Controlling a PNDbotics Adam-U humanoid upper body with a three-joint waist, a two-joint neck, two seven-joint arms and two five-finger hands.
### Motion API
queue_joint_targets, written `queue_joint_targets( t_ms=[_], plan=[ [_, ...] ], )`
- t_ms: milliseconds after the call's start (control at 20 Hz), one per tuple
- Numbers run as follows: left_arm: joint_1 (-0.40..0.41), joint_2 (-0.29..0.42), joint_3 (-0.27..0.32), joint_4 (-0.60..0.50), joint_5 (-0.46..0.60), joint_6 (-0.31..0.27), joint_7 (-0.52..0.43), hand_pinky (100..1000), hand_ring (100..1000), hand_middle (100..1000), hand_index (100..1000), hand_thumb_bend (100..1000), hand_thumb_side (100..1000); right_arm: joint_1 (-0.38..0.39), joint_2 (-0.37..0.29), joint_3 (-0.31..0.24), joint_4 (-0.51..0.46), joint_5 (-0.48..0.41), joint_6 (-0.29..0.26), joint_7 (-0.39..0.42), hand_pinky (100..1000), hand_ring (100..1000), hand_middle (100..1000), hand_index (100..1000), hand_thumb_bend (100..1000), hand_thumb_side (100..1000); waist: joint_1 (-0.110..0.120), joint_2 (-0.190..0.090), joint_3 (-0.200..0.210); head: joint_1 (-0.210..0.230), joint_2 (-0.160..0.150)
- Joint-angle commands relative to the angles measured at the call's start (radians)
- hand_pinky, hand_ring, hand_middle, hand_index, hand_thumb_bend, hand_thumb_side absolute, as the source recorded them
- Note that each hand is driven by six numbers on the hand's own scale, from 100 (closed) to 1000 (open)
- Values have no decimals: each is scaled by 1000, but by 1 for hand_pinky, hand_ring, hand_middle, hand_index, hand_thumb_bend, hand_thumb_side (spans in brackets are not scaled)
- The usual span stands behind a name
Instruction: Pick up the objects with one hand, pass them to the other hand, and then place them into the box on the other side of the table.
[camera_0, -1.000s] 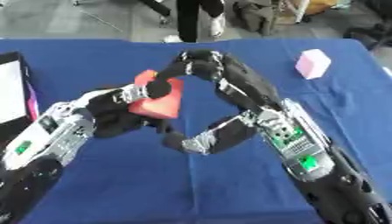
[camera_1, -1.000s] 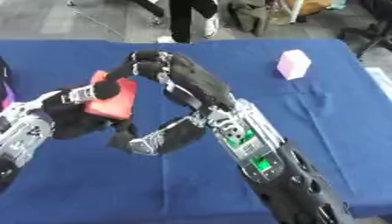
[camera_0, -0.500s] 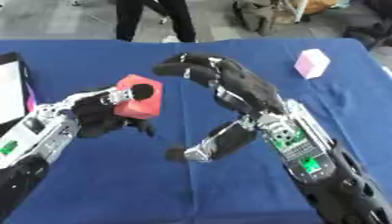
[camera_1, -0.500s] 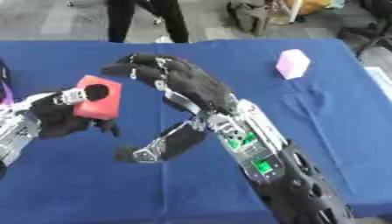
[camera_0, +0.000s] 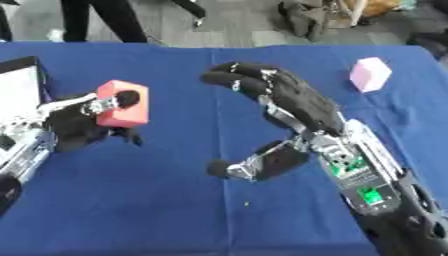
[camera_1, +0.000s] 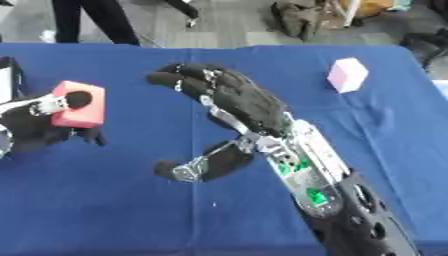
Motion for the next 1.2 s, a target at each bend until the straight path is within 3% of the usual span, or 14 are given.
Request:
queue_joint_targets(
  t_ms=[50, 250, 450, 700, 850, 900, 950, 1050, 1100, 1200],
  plan=[
    [20, 83, 132, 13, -70, -66, 104, 580, 359, 139, 400, 293, 382, -1, -25, -23, -10, -2, 4, -40, 778, 759, 771, 897, 476, 540, 7, -17, -3, 81, -44],
    [28, 125, 252, 159, -283, -106, 251, 579, 370, 142, 408, 308, 350, 13, -40, -30, 1, -7, 6, -62, 779, 756, 758, 890, 440, 552, 9, -19, -7, 133, -86],
    [-37, 121, 338, 377, -578, -104, 385, 581, 387, 156, 427, 323, 317, 26, -45, -29, 8, -21, -1, -60, 778, 756, 738, 891, 409, 556, 10, -24, -10, 157, -105],
    [-160, 69, 365, 675, -952, -75, 447, 626, 474, 257, 523, 533, 392, 38, -43, -23, 7, -43, -14, -51, 777, 755, 730, 890, 384, 559, 8, -33, -22, 152, -104],
    [-213, 38, 354, 771, -1205, -104, 399, 713, 650, 508, 710, 805, 500, 41, -40, -21, 7, -52, -17, -45, 776, 754, 723, 890, 369, 563, 7, -37, -27, 149, -101],
    [-226, 32, 348, 790, -1313, -116, 376, 755, 715, 587, 763, 943, 543, 41, -40, -20, 7, -55, -19, -43, 776, 754, 723, 890, 365, 564, 7, -38, -28, 148, -100],
    [-236, 26, 346, 809, -1430, -123, 349, 792, 765, 680, 804, 1000, 574, 42, -40, -19, 7, -58, -20, -41, 776, 753, 721, 890, 362, 566, 7, -39, -30, 147, -99],
    [-249, 12, 368, 827, -1604, -130, 302, 853, 843, 798, 862, 1000, 627, 44, -40, -20, 7, -61, -22, -38, 776, 753, 720, 891, 357, 568, 6, -40, -31, 143, -97],
    [-249, 10, 381, 820, -1660, -132, 291, 875, 879, 845, 888, 1000, 694, 46, -41, -21, 7, -62, -23, -37, 776, 753, 718, 890, 353, 568, 6, -40, -32, 140, -96],
    [-241, 13, 399, 787, -1741, -145, 278, 897, 913, 897, 917, 1000, 716, 49, -43, -24, 8, -63, -22, -36, 776, 752, 716, 891, 348, 571, 6, -40, -32, 137, -94]
  ],
)
